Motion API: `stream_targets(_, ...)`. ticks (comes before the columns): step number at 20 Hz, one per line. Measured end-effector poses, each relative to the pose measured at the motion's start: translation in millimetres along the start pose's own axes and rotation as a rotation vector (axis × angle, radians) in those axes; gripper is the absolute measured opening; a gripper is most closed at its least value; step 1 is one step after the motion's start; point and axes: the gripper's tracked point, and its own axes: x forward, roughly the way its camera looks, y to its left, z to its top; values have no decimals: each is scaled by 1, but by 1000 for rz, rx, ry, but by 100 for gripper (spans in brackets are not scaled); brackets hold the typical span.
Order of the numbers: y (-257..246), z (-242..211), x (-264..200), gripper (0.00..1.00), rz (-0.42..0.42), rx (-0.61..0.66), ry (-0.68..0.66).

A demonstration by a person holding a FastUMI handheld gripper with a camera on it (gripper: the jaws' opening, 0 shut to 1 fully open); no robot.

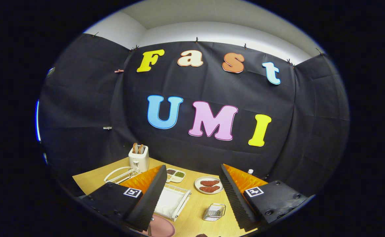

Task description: Take the plate from the dish rack, then take the spoon from the basket and place it into the plate.

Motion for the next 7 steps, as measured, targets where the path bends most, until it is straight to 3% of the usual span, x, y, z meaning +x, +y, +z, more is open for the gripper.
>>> stream_targets(7, 0, -2, 3, 98, 4, -2, 9)
